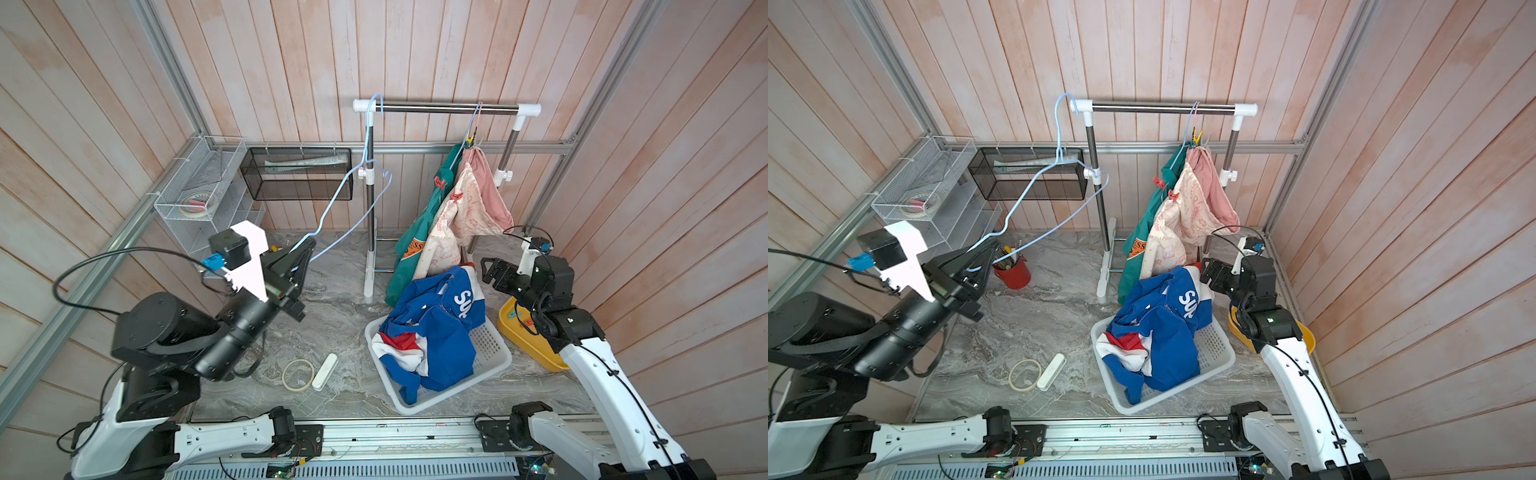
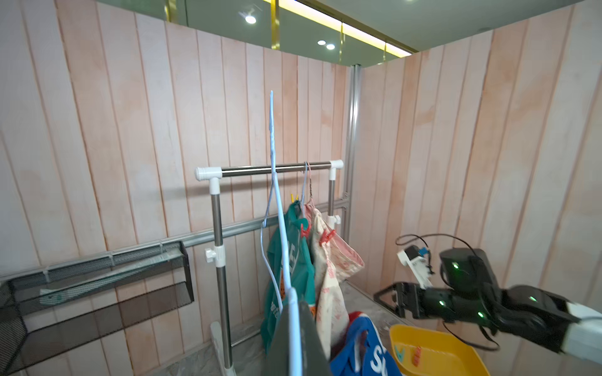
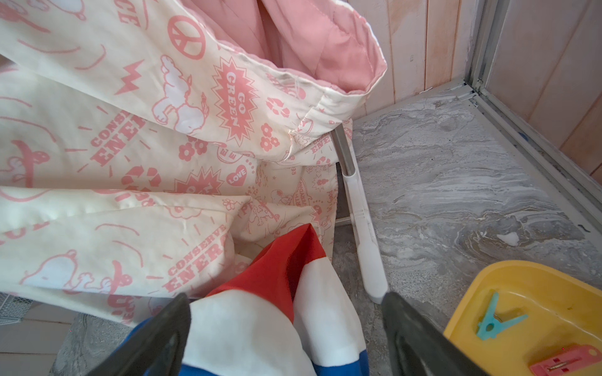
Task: Remove the clothespins securing jackets to the hanger
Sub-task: Place the hanger at the clothesline.
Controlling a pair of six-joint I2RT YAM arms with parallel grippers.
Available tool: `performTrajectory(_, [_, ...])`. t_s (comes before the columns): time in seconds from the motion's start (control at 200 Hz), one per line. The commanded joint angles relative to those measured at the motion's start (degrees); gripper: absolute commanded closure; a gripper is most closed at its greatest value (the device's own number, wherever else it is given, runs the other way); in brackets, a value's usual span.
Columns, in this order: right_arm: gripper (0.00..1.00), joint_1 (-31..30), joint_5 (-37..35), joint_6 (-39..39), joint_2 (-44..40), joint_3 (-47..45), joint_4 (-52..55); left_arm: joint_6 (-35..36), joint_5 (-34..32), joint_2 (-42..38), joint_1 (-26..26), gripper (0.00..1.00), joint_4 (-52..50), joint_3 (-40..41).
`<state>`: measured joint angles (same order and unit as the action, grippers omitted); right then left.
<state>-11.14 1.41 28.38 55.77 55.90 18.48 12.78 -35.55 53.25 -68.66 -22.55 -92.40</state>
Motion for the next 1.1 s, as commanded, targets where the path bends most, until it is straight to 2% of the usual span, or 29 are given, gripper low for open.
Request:
performTrajectory(0.0, [0.07,0.22,1.54,0.79,0.81,-0.7,-2.24,10.69,-8.25,5.84,0.47,1.0,15.3,0.83])
performTrajectory(0.07, [0.07,0.24,2.12,0.97,1.28,-0.62,-3.06,9.55,-6.51,10.13,2.93,1.0,14.79,-2.3])
performTrajectory(0.195, [0.07,0.23,2.56,1.06,2.18,-0.22,-3.96,-1.76,2.51,17.67,12.93,1.0,3.69,-12.36])
performTrajectory(0.315, [0.07,0.24,3.14,0.99,2.62,-0.31,-4.68,-3.72,8.17,20.65,19.22,1.0,5.24,-13.25])
performTrajectory(0.49, [0.07,0.24,3.8,0.8,3.16,-0.89,-5.18,-10.47,18.99,24.77,28.2,1.0,4.4,-16.5])
performTrajectory(0.765, [0.07,0.32,2.96,0.71,3.14,-1.71,-5.46,-19.03,30.34,30.5,35.43,1.0,3.32,-20.72])
performTrajectory(0.92, [0.07,0.35,2.9,0.71,3.4,-1.84,-5.55,-20.8,32.17,32.96,36.89,1.0,2.77,-21.51])
performTrajectory(1.095, [0.07,0.98,2.77,0.45,3.53,-1.99,-5.4,-22.56,32.61,33.27,37.47,1.0,3.1,-18.57])
